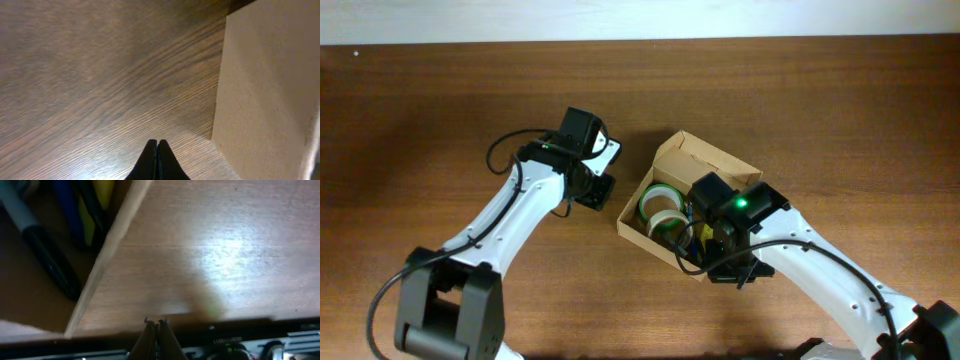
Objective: Pack container
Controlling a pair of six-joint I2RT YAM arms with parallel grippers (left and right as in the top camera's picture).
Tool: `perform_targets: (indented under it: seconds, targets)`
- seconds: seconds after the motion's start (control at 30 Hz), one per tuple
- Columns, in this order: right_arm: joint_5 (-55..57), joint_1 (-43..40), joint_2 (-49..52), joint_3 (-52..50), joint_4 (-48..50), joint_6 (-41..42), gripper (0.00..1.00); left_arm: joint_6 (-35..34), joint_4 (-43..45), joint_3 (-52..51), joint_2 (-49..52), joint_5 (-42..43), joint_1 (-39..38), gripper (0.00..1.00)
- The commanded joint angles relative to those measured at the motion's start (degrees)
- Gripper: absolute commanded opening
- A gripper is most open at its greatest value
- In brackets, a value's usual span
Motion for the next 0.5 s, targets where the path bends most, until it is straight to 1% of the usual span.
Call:
perform_targets:
  seconds: [0.0,0.37,0.47]
  targets:
    - [-0.3,0.4,-0.6,-1.9,2.4,0.7,0.04,1.8,0.3,-0.4,1.5,2.7,0.2,0.02]
    - [-0.3,0.4,-0.5,-4.3,8.0,0.7,0.04,2.3,1.5,-0.5,1.5,5.6,0.2,0.02]
    - [-0.3,0.4,-0.5,-4.8,9.4,0.7,0.04,2.7,1.5,-0.5,1.5,8.2,0.2,0.02]
